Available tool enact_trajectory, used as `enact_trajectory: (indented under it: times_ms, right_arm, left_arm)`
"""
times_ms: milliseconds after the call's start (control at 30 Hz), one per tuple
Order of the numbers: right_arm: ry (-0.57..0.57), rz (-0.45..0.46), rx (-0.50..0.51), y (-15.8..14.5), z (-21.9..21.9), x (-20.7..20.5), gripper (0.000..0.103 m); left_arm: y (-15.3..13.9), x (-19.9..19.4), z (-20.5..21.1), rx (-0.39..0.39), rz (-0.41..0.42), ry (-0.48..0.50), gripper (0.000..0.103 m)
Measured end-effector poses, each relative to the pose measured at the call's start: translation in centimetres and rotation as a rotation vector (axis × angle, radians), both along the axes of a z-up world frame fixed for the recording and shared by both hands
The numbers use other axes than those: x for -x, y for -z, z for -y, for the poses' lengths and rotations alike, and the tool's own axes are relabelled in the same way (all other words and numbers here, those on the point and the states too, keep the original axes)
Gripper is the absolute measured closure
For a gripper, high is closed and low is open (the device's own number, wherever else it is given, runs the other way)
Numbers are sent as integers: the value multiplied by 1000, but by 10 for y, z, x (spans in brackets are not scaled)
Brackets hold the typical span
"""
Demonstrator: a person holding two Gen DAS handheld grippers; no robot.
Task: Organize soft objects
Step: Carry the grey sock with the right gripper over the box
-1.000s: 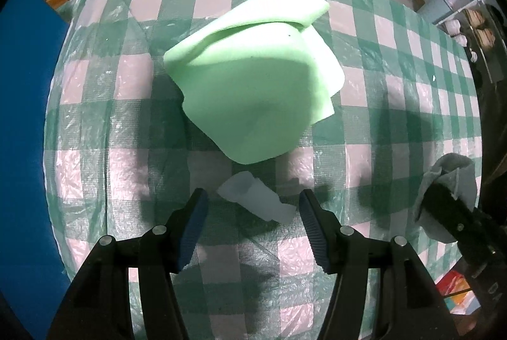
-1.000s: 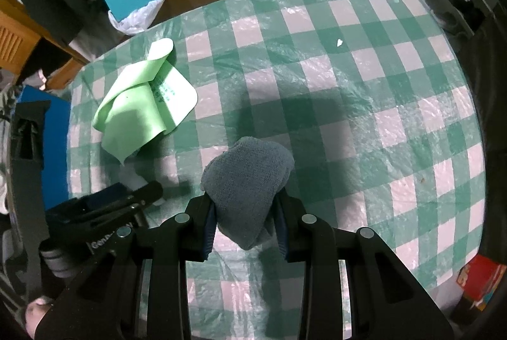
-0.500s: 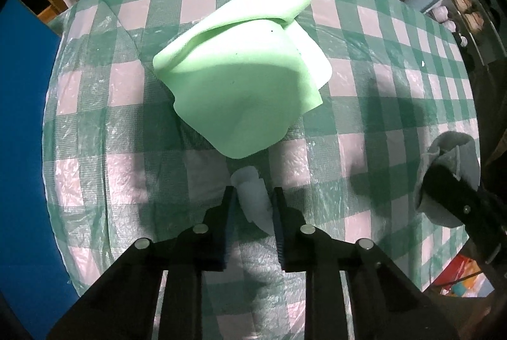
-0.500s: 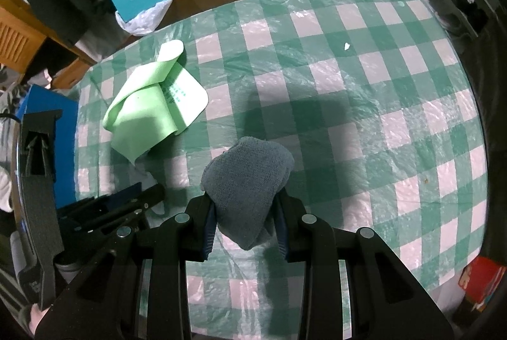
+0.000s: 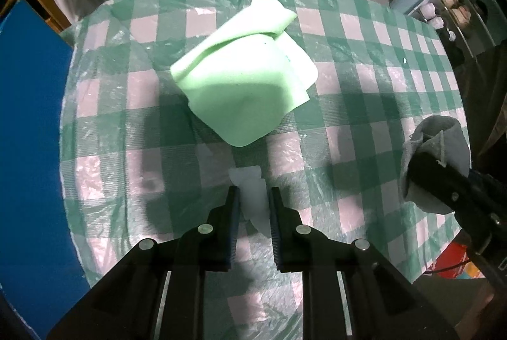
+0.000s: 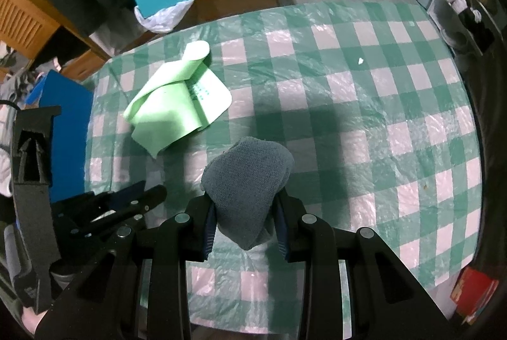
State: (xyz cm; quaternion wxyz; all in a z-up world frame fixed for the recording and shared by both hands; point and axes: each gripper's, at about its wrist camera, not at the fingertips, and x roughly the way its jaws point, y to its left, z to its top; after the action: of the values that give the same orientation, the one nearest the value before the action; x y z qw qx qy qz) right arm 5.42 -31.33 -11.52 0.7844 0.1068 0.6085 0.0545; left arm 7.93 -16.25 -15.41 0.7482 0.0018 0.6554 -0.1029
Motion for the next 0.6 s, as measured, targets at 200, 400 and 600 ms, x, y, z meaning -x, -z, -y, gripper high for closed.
enact_trajectory:
  times_ms: [200, 400, 600]
  right_arm:
    - [-34, 26, 3, -12, -11, 4, 73]
    - [-80, 49, 24, -23, -26, 8, 73]
    - [-116, 84, 38, -37, -40, 12, 73]
  left_arm:
    - [-15, 8, -14, -15, 34, 5, 85]
    - [-39, 13, -26, -50, 102, 14, 85]
    - [-61, 23, -46, -85, 175, 21, 85]
